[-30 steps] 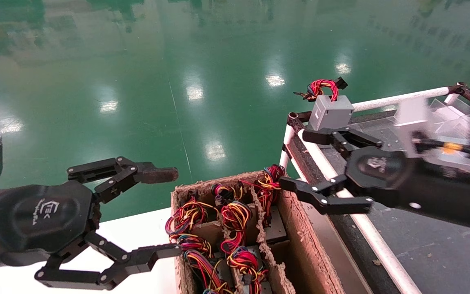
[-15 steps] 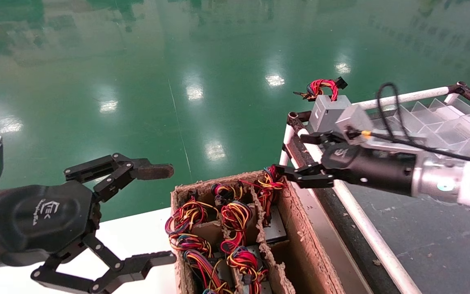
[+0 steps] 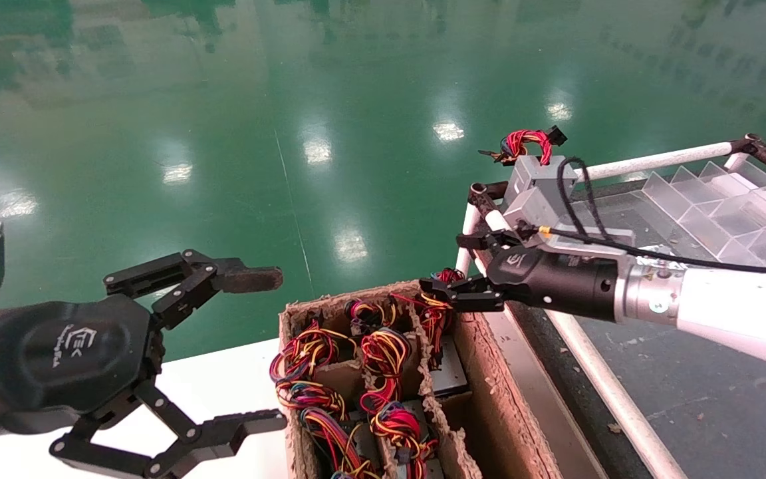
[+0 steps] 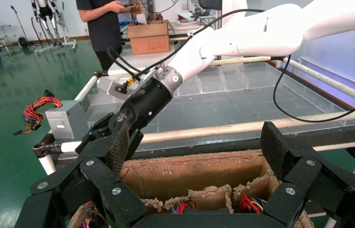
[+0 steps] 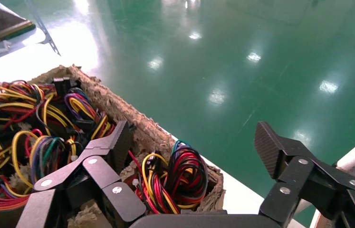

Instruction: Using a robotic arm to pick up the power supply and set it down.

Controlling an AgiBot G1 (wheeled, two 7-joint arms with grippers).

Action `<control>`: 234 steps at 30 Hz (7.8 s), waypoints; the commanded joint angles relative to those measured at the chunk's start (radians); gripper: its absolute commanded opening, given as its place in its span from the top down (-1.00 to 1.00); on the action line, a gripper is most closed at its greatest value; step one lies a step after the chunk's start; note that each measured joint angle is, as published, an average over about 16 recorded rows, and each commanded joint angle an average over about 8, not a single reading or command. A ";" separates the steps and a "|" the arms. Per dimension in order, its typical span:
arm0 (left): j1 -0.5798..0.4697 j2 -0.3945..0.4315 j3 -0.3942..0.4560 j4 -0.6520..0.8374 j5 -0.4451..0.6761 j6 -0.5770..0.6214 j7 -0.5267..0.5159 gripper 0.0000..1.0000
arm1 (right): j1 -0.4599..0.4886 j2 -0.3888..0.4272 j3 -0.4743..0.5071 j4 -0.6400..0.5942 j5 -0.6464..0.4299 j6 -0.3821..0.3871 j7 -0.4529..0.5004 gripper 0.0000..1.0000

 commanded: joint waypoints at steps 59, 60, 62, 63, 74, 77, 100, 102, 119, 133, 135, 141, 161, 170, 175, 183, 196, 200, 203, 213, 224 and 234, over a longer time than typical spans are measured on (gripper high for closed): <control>0.000 0.000 0.001 0.000 -0.001 0.000 0.000 -1.00 | 0.119 0.040 0.058 -0.214 0.089 -0.266 -0.175 1.00; 0.000 0.000 0.001 0.000 -0.001 0.000 0.000 -1.00 | 0.131 0.045 0.059 -0.208 0.091 -0.271 -0.171 1.00; 0.000 0.000 0.001 0.000 -0.001 0.000 0.000 -1.00 | 0.157 0.057 0.062 -0.196 0.094 -0.280 -0.161 1.00; 0.000 0.000 0.001 0.000 -0.001 0.000 0.000 -1.00 | 0.173 0.063 0.064 -0.189 0.096 -0.283 -0.155 1.00; 0.000 0.000 0.001 0.000 -0.001 0.000 0.001 -1.00 | 0.336 0.090 0.078 -0.128 0.108 -0.275 -0.102 1.00; 0.000 0.000 0.001 0.000 -0.001 0.000 0.001 -1.00 | 0.373 0.086 0.078 -0.125 0.104 -0.256 -0.107 1.00; 0.000 -0.001 0.002 0.000 -0.001 -0.001 0.001 -1.00 | 0.511 0.186 0.046 -0.258 0.033 -0.201 -0.204 1.00; 0.000 -0.001 0.002 0.000 -0.001 -0.001 0.001 -1.00 | 0.513 0.213 0.040 -0.268 0.023 -0.213 -0.207 1.00; 0.000 -0.001 0.002 0.000 -0.001 -0.001 0.001 -1.00 | 0.503 0.322 -0.003 -0.306 -0.042 -0.163 -0.259 1.00; -0.001 -0.001 0.002 0.000 -0.001 -0.001 0.001 -1.00 | 0.476 0.227 -0.019 -0.328 -0.068 0.053 -0.322 1.00; -0.001 -0.001 0.002 0.000 -0.001 -0.001 0.001 -1.00 | 0.472 0.205 -0.021 -0.333 -0.070 0.116 -0.330 1.00; -0.001 -0.001 0.002 0.000 -0.001 -0.001 0.001 -1.00 | 0.458 0.128 -0.022 -0.347 -0.073 0.318 -0.341 1.00; -0.001 -0.001 0.002 0.000 -0.002 -0.001 0.001 -1.00 | 0.441 0.060 -0.035 -0.339 -0.091 0.411 -0.359 1.00; -0.001 -0.001 0.003 0.000 -0.002 -0.001 0.001 -1.00 | 0.439 0.037 -0.038 -0.338 -0.095 0.420 -0.360 1.00; -0.001 -0.001 0.003 0.000 -0.002 -0.001 0.001 -1.00 | 0.438 0.013 -0.039 -0.337 -0.096 0.433 -0.361 1.00; -0.001 -0.001 0.003 0.000 -0.002 -0.001 0.001 -1.00 | 0.432 -0.021 -0.039 -0.335 -0.097 0.447 -0.365 1.00; -0.001 -0.001 0.003 0.000 -0.002 -0.001 0.001 -1.00 | 0.425 -0.063 -0.031 -0.331 -0.085 0.474 -0.378 1.00; -0.001 -0.001 0.003 0.000 -0.002 -0.001 0.001 -1.00 | 0.422 -0.079 -0.026 -0.329 -0.078 0.485 -0.385 1.00; -0.001 -0.001 0.003 0.000 -0.002 -0.001 0.001 -1.00 | 0.418 -0.088 -0.023 -0.328 -0.074 0.494 -0.392 1.00; -0.001 -0.001 0.003 0.000 -0.002 -0.001 0.002 -1.00 | 0.406 -0.097 -0.013 -0.332 -0.060 0.507 -0.410 0.73; -0.001 -0.001 0.003 0.000 -0.002 -0.001 0.002 -1.00 | 0.408 -0.086 -0.008 -0.336 -0.053 0.506 -0.418 -1.00; -0.001 -0.001 0.003 0.000 -0.002 -0.001 0.002 -1.00 | 0.413 -0.074 -0.007 -0.338 -0.051 0.499 -0.421 -1.00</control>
